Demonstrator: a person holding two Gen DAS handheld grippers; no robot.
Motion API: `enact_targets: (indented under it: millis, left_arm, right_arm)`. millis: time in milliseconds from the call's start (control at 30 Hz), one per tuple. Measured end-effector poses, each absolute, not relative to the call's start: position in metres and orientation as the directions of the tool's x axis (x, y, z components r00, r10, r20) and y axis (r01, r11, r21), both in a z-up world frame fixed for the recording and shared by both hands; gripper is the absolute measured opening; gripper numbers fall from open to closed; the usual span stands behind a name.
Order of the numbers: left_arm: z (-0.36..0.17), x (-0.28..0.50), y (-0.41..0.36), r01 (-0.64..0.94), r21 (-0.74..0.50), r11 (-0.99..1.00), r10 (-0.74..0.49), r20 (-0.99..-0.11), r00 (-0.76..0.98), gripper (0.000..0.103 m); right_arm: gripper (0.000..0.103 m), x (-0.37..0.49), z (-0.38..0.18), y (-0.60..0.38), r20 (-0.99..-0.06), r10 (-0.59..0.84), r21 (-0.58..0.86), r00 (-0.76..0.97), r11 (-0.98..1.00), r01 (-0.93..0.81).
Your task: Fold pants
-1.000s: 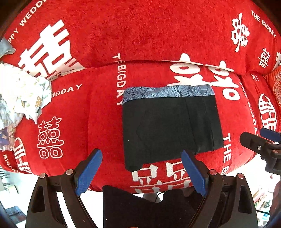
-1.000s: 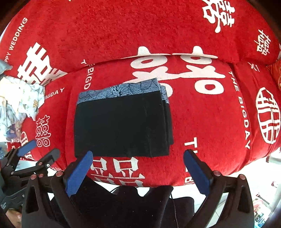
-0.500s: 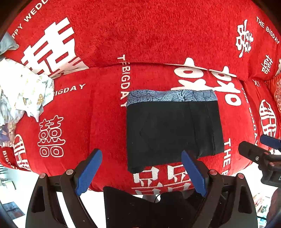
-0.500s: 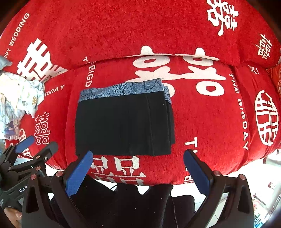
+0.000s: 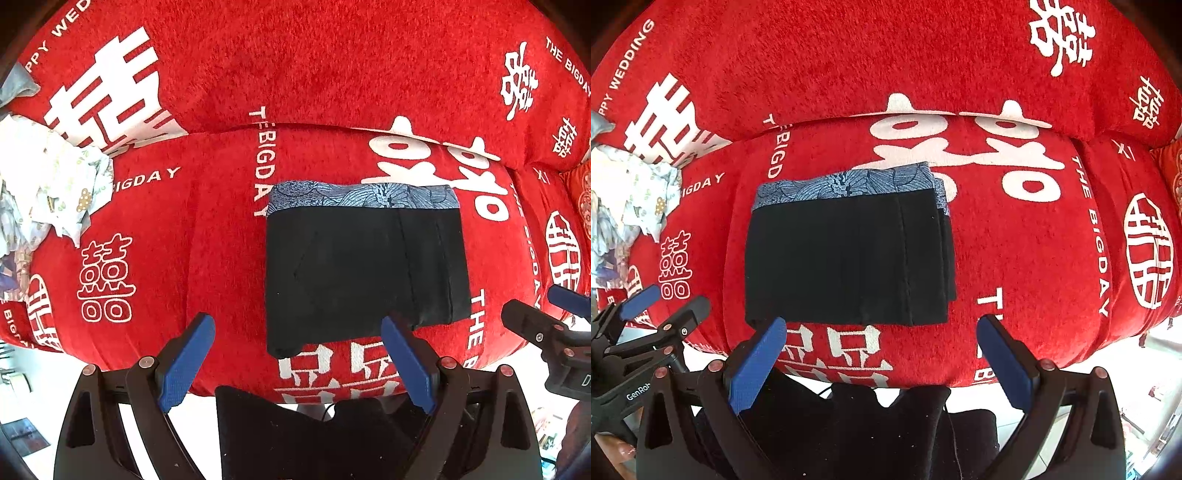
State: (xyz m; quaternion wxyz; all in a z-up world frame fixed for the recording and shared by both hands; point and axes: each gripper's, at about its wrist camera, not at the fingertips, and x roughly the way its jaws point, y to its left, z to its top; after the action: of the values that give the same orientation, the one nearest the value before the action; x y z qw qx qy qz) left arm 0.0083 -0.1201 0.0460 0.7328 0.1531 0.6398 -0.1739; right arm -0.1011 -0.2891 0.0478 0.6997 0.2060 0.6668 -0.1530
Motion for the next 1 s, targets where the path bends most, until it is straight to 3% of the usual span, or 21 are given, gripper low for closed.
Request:
enact_targets:
  millis: [1000]
  left_arm:
    - [0.0455, 0.0028, -0.12, 0.447, 0.013, 0.895, -0.043, -0.992, 0.115, 0.092]
  right_arm:
    - [0.103, -0.1015, 0.0474, -0.2881, -0.997, 0.042, 0.065, 0.058, 0.879, 0.472]
